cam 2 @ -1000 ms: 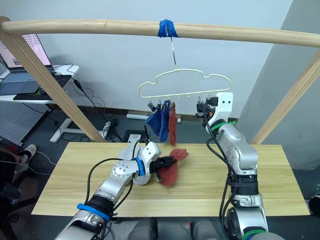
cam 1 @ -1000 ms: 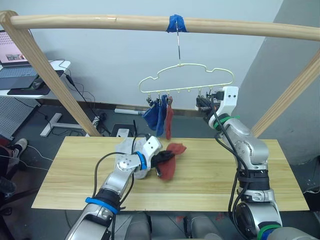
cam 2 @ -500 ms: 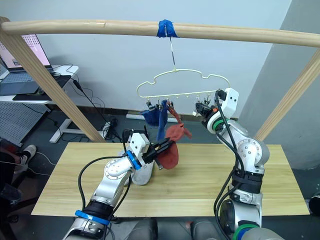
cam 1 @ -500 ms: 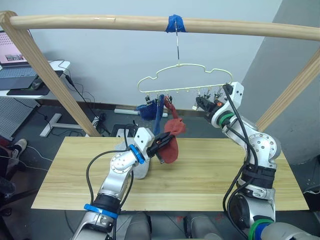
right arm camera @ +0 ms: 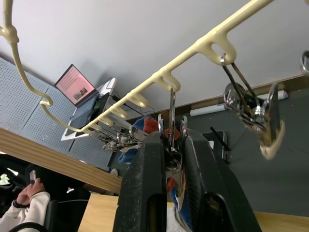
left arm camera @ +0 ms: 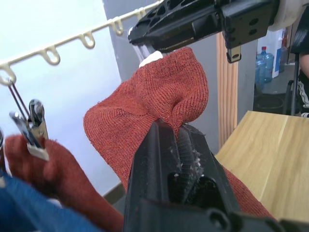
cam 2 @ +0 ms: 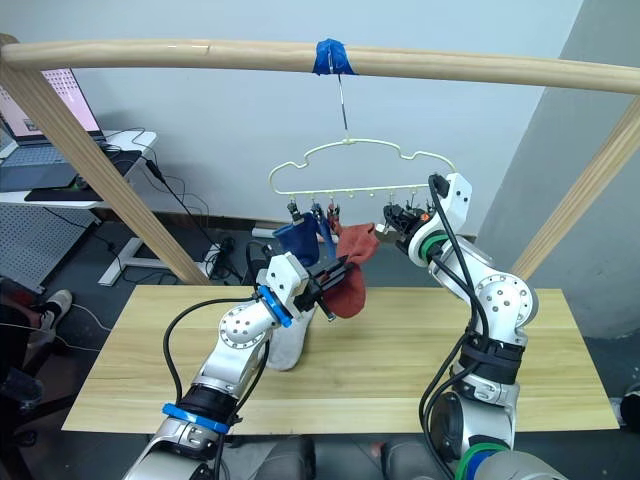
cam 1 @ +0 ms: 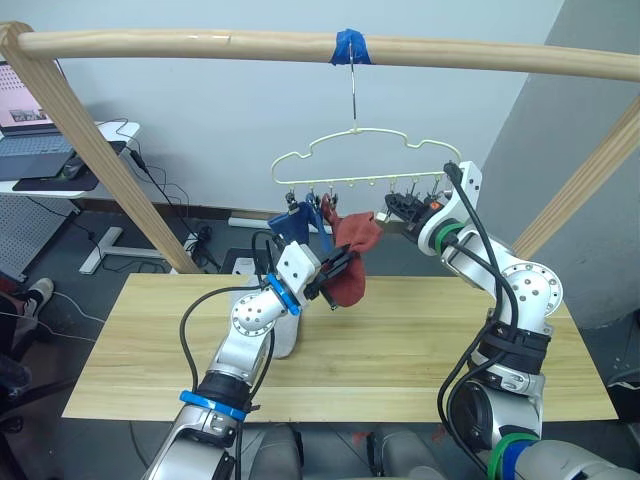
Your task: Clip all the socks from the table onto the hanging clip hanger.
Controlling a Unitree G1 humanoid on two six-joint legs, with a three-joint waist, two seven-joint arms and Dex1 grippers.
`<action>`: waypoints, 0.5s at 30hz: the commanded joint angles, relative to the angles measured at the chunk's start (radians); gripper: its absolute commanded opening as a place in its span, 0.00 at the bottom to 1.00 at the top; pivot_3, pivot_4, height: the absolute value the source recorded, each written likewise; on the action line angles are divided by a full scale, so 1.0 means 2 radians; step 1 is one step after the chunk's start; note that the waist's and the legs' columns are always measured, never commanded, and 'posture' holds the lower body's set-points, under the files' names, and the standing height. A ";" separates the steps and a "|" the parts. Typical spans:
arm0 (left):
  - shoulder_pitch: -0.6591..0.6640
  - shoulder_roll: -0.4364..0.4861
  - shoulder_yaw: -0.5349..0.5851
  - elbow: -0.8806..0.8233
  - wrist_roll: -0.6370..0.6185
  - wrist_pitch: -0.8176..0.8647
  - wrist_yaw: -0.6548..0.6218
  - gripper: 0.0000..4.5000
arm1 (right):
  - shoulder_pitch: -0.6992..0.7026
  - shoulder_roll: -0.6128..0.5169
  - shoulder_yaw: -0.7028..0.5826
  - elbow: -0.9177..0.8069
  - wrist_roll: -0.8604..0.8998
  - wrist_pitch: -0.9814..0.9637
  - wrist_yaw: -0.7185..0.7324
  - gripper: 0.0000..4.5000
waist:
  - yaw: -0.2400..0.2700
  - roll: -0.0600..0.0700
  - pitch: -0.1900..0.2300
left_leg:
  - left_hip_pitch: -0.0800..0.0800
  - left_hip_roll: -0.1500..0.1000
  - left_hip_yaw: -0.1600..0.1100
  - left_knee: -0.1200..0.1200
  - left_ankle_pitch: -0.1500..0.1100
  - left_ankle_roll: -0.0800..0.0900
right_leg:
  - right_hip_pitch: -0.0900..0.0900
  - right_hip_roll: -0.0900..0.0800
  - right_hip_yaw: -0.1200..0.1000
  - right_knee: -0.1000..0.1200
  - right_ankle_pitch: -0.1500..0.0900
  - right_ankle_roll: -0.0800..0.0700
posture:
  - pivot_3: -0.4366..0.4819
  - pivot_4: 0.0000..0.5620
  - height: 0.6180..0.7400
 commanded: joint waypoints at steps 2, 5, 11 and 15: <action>-0.016 -0.006 -0.006 0.003 0.000 -0.018 0.006 0.00 | -0.009 0.001 0.002 -0.024 0.022 0.000 -0.009 0.04 | -0.002 0.000 0.000 | 0.000 0.000 0.000 0.000 0.000 0.000 | 0.000 0.000 0.000 0.000 0.000 0.000 | 0.41 0.23 1.00; -0.021 -0.007 -0.006 0.010 0.000 -0.020 0.006 0.00 | -0.008 0.002 0.003 -0.024 0.028 0.000 -0.013 0.04 | -0.003 0.000 0.000 | 0.000 0.000 0.000 0.000 0.000 0.000 | 0.000 0.000 0.000 0.000 0.000 0.000 | 0.41 0.23 1.00; -0.028 -0.009 -0.006 0.017 0.002 -0.027 0.010 0.00 | -0.005 -0.002 0.010 -0.022 0.035 0.001 -0.017 0.04 | -0.006 0.000 0.000 | 0.000 0.000 0.000 0.000 0.000 0.000 | 0.000 0.000 0.000 0.000 0.000 0.000 | 0.42 0.22 1.00; -0.028 -0.008 -0.007 0.019 0.002 -0.029 0.011 0.00 | -0.005 -0.002 0.011 -0.021 0.038 0.000 -0.019 0.04 | -0.006 0.000 0.000 | 0.000 0.000 0.000 0.000 0.000 0.000 | 0.000 0.000 0.000 0.000 0.000 0.000 | 0.42 0.22 1.00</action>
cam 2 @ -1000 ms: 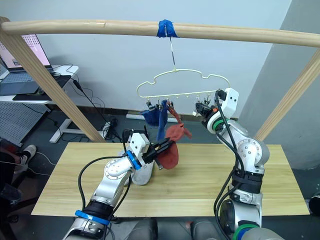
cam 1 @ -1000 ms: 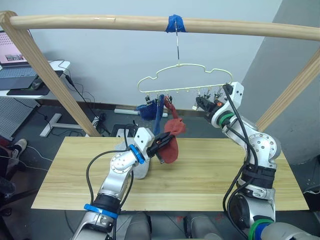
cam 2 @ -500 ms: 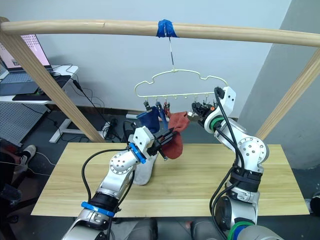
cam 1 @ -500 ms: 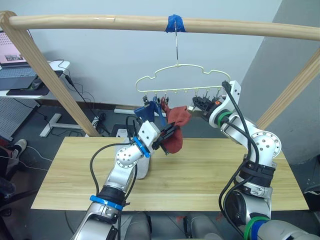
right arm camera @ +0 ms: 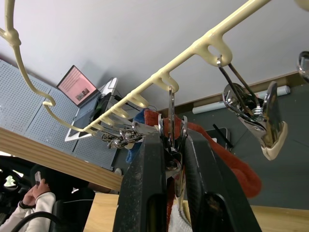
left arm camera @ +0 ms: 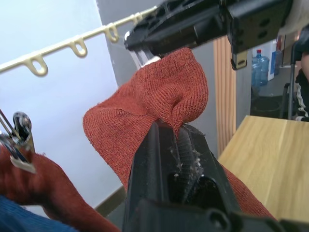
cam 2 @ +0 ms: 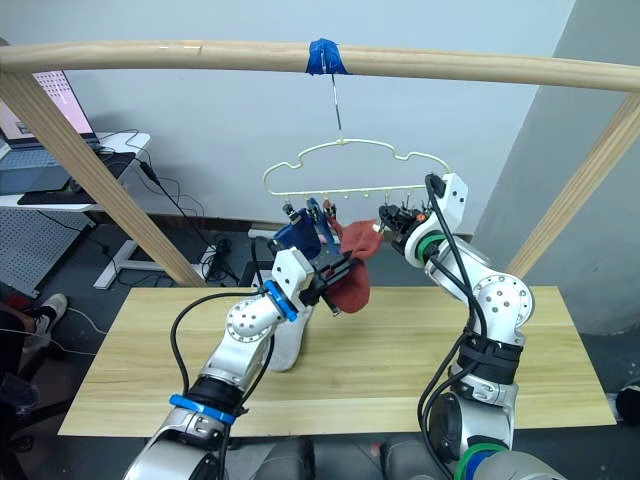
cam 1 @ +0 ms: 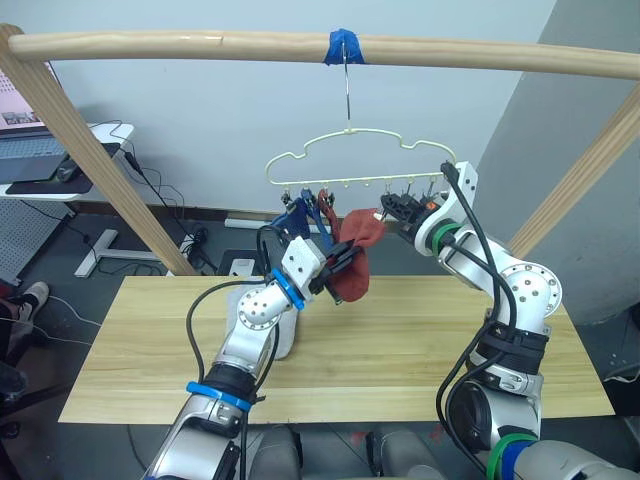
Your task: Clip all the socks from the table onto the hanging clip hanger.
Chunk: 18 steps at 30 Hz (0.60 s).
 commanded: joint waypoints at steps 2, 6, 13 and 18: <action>-0.008 -0.002 -0.005 -0.003 0.002 -0.012 0.005 0.00 | -0.006 -0.003 0.008 -0.020 0.016 -0.002 0.002 0.04 | 0.000 0.000 0.000 | 0.000 0.000 0.000 0.000 0.000 0.000 | 0.000 0.000 0.000 0.000 0.000 0.000 | 0.42 0.21 1.00; -0.014 -0.009 -0.009 0.000 0.005 -0.011 0.008 0.00 | -0.008 -0.001 0.010 -0.018 0.019 -0.002 0.001 0.04 | 0.000 0.000 0.000 | 0.000 0.000 0.000 0.000 0.000 0.000 | 0.000 0.000 0.000 0.000 0.000 0.000 | 0.42 0.21 1.00; -0.025 -0.017 -0.010 0.009 0.007 -0.014 0.011 0.00 | -0.006 -0.006 0.015 -0.016 0.023 -0.002 0.002 0.04 | 0.000 0.000 0.000 | 0.000 0.000 0.000 0.000 0.000 0.000 | 0.000 0.000 0.000 0.000 0.000 0.000 | 0.42 0.20 1.00; -0.029 -0.017 -0.009 0.007 0.005 -0.014 0.011 0.00 | 0.000 -0.012 0.021 -0.019 0.025 -0.002 0.008 0.20 | 0.000 0.000 0.000 | 0.000 0.000 0.000 0.000 0.000 0.000 | 0.000 0.000 0.000 0.000 0.000 0.000 | 0.42 0.19 1.00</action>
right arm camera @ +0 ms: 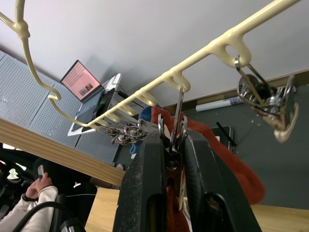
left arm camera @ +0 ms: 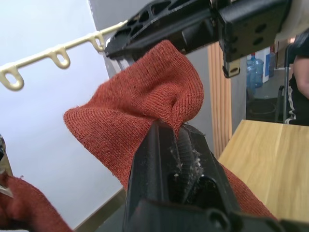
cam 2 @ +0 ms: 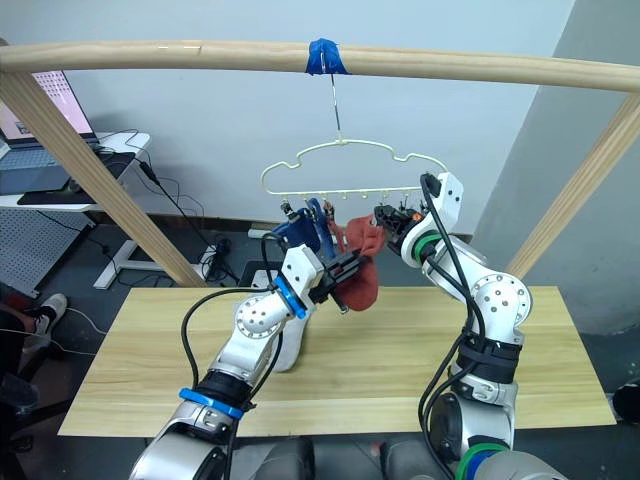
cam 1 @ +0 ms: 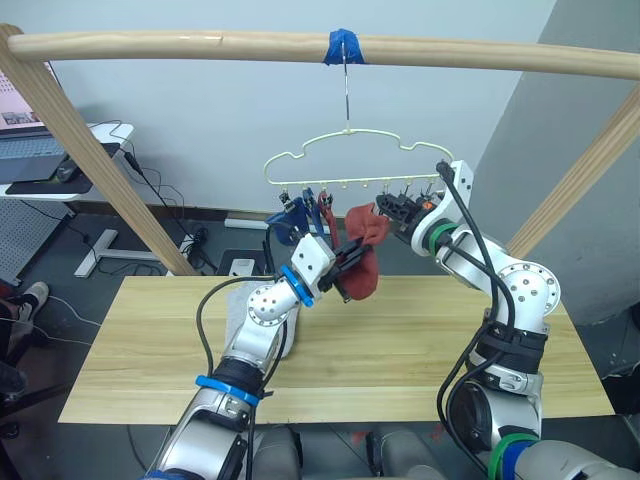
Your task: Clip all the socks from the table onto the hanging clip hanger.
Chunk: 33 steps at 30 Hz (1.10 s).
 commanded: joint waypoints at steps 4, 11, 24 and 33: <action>-0.009 -0.001 0.000 -0.012 -0.006 -0.011 0.002 0.00 | 0.003 -0.011 0.009 -0.018 0.014 -0.005 0.012 0.49 | 0.000 0.000 0.000 | 0.000 0.000 0.000 0.000 0.000 0.000 | 0.000 0.000 0.000 0.000 0.000 0.000 | 0.42 0.19 1.00; -0.011 -0.004 -0.003 -0.010 -0.013 -0.001 -0.011 0.00 | 0.006 -0.019 0.007 -0.019 0.014 -0.010 0.015 1.00 | 0.000 0.000 0.000 | 0.000 0.000 0.000 0.000 0.000 0.000 | 0.000 0.000 0.000 0.000 0.000 0.000 | 0.42 0.18 1.00; -0.034 -0.008 0.031 0.008 -0.118 0.190 -0.109 0.51 | 0.139 -0.203 0.030 -0.162 0.044 -0.022 0.131 1.00 | -0.016 0.000 0.000 | 0.000 0.000 -0.001 0.000 0.000 0.000 | 0.001 0.001 0.000 0.000 -0.001 0.001 | 0.37 0.22 1.00; 0.007 0.079 0.069 -0.101 -0.194 0.342 -0.171 1.00 | 0.181 -0.182 0.156 -0.160 -0.134 -0.200 0.169 1.00 | -0.024 0.001 0.000 | 0.001 0.000 -0.001 0.000 0.000 0.000 | 0.001 0.001 0.000 0.000 -0.001 0.002 | 0.39 0.26 1.00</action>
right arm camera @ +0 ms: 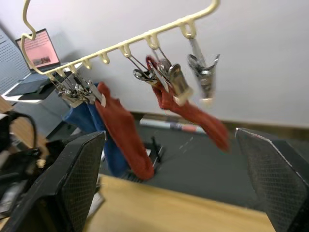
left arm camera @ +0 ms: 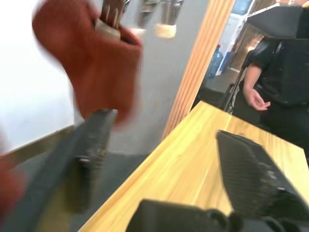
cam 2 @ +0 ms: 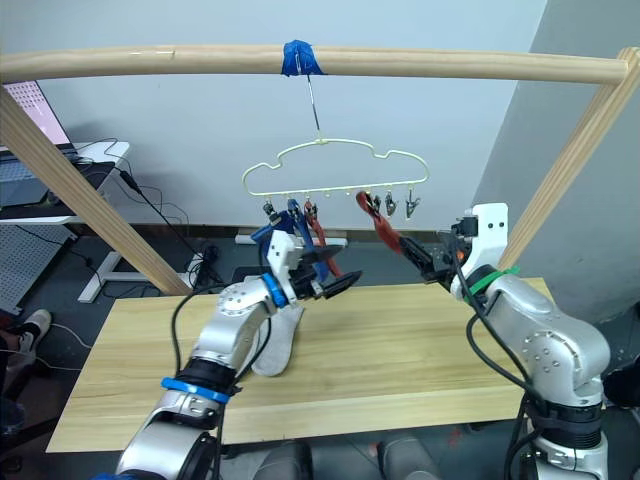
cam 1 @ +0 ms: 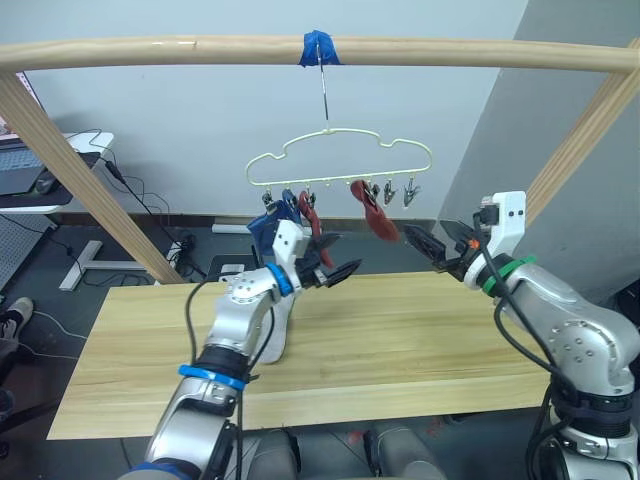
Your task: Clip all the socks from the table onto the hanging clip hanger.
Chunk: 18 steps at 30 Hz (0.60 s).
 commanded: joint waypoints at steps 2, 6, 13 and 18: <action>0.024 0.042 0.025 -0.107 -0.072 0.124 -0.031 1.00 | 0.000 0.019 0.054 0.005 -0.083 -0.091 0.013 1.00 | 0.001 0.000 0.001 | 0.000 0.000 0.000 0.000 0.000 0.000 | 0.000 0.000 0.000 0.000 0.000 0.000 | 0.41 0.27 1.00; 0.038 0.071 0.039 -0.165 -0.111 0.212 -0.024 1.00 | -0.003 0.047 0.067 0.031 -0.125 -0.137 0.008 1.00 | 0.007 0.000 0.001 | 0.000 0.000 -0.001 0.000 0.000 0.000 | 0.000 0.000 0.000 0.000 0.000 0.000 | 0.42 0.28 1.00; 0.103 0.096 0.082 -0.281 -0.090 0.229 0.072 1.00 | -0.015 0.078 0.104 0.109 -0.238 -0.229 -0.007 0.80 | 0.024 0.000 0.002 | 0.000 0.000 0.000 0.000 0.000 0.000 | 0.000 0.000 0.000 0.000 0.000 0.000 | 0.48 0.29 1.00; 0.133 0.108 0.099 -0.333 -0.168 0.248 0.018 1.00 | -0.025 0.094 0.095 0.142 -0.263 -0.258 -0.008 0.75 | 0.038 0.000 0.004 | 0.000 0.000 0.000 0.000 0.000 0.000 | 0.000 -0.001 0.000 0.000 0.001 -0.002 | 0.51 0.30 1.00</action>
